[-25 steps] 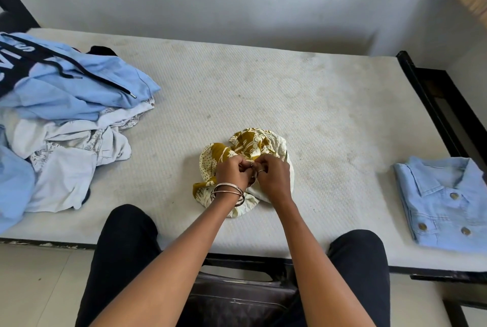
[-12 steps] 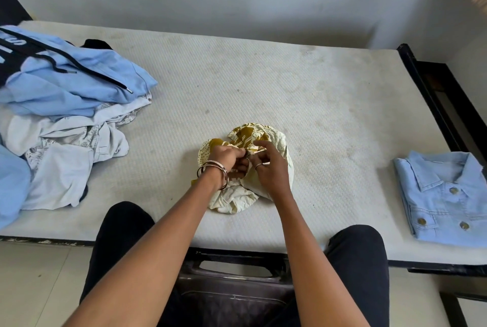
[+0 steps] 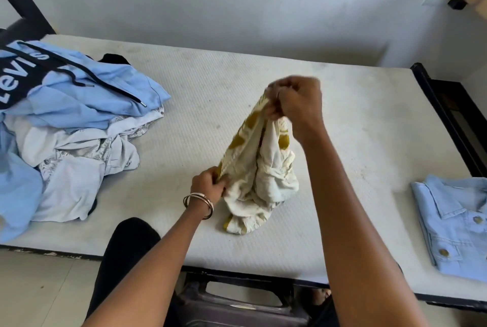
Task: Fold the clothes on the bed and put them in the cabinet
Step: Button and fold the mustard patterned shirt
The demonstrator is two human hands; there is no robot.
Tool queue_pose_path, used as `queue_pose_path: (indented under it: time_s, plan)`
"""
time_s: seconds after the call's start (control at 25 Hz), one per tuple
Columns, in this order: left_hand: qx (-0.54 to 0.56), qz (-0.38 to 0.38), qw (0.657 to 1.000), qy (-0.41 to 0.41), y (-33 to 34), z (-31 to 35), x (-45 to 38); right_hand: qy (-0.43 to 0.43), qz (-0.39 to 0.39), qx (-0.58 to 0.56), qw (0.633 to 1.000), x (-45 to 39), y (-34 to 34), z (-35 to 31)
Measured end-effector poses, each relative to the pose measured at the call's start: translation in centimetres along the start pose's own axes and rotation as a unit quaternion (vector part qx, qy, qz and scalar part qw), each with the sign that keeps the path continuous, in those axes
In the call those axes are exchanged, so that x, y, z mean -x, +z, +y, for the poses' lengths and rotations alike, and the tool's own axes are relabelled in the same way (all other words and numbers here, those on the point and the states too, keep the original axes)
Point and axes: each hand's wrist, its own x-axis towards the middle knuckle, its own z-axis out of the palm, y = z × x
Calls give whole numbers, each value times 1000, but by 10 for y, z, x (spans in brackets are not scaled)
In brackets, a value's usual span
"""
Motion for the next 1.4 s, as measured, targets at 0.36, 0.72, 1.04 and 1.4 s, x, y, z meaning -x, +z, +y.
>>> queue_pose_path:
  time_s: [0.36,0.72,1.04,1.4]
  plan:
    - [119,127,967,-185,-14,-26,-30,138,-69,62,986,-18,1,166]
    - [-161,-74,947,-267,-12,-95,3,340,40,223,913,44,-17,257]
    - [309,-42,932,-184,-58,-49,-4,313,7,393,865,26,-3,236]
    - [160,-30,954,-251,-39,-60,5,-171,-221,449,849,151,-4,235]
